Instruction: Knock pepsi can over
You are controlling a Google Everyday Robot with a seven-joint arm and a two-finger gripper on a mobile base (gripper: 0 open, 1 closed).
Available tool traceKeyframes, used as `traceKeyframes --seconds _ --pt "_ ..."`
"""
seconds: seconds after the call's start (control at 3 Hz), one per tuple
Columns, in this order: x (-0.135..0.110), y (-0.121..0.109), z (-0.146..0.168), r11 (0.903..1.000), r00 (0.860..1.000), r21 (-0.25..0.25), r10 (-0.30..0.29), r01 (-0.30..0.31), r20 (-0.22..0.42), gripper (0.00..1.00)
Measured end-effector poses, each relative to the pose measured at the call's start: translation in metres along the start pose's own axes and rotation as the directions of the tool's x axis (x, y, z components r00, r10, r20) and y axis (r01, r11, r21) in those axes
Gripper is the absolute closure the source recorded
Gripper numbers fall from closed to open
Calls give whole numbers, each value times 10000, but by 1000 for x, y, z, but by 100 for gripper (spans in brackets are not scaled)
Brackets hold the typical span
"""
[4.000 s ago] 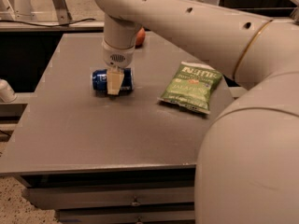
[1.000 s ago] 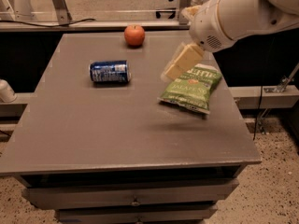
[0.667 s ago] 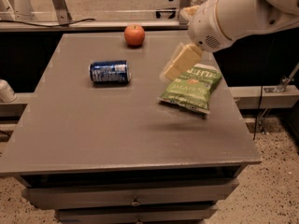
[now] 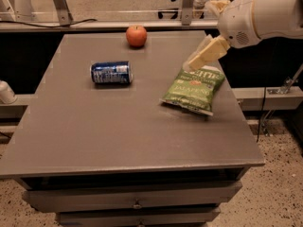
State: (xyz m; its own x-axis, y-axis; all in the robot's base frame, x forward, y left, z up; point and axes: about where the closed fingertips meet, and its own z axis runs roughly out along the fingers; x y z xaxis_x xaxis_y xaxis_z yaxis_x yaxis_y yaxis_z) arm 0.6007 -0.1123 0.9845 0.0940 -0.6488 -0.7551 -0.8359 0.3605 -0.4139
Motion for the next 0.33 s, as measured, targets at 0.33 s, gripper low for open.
traceKeyframes --seconds 0.33 --pt "-1 -6 0 10000 9996 49 28 -29 266 0"
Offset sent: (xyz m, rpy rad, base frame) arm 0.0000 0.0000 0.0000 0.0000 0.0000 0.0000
